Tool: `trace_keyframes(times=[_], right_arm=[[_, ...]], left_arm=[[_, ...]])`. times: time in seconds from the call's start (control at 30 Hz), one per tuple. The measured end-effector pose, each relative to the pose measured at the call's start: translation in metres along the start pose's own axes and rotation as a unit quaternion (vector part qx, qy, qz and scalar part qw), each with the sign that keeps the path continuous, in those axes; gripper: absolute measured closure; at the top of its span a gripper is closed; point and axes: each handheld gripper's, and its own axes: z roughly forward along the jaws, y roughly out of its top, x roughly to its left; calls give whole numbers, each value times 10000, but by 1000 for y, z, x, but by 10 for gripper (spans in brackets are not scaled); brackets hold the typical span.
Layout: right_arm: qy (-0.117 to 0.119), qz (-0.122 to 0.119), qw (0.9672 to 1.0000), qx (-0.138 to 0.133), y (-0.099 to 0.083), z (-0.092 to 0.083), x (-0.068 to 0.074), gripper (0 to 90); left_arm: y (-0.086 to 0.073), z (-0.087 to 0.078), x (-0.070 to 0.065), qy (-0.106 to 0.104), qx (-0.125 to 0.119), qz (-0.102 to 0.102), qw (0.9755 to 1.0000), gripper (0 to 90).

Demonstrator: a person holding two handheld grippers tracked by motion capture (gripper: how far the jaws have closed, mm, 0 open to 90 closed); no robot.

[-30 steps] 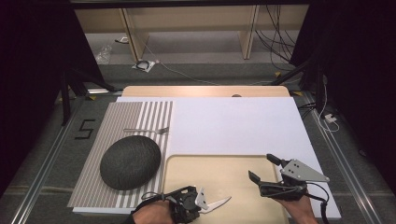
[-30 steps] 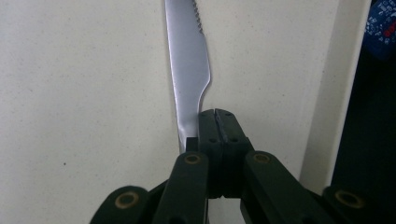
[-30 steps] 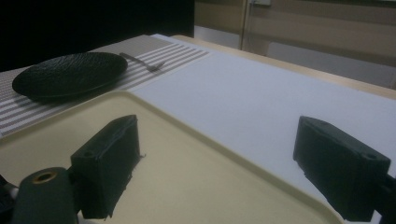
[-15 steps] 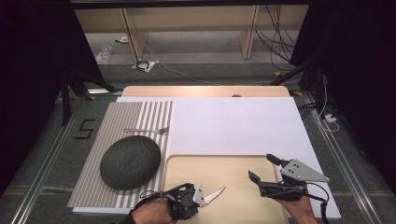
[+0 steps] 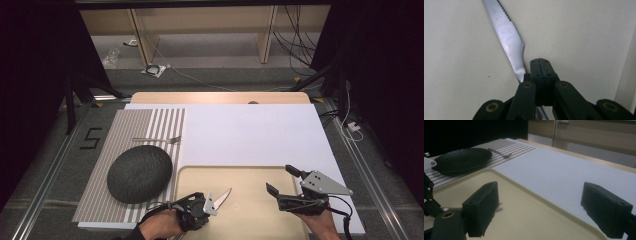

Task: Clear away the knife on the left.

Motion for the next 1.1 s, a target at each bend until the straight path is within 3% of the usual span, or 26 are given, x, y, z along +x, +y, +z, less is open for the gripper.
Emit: trace_keyframes(times=[1.1], right_arm=[[-4,7,10000,0,0,0,0,157]], left_arm=[[-13,-5,20,442,105,-310,9985,894]])
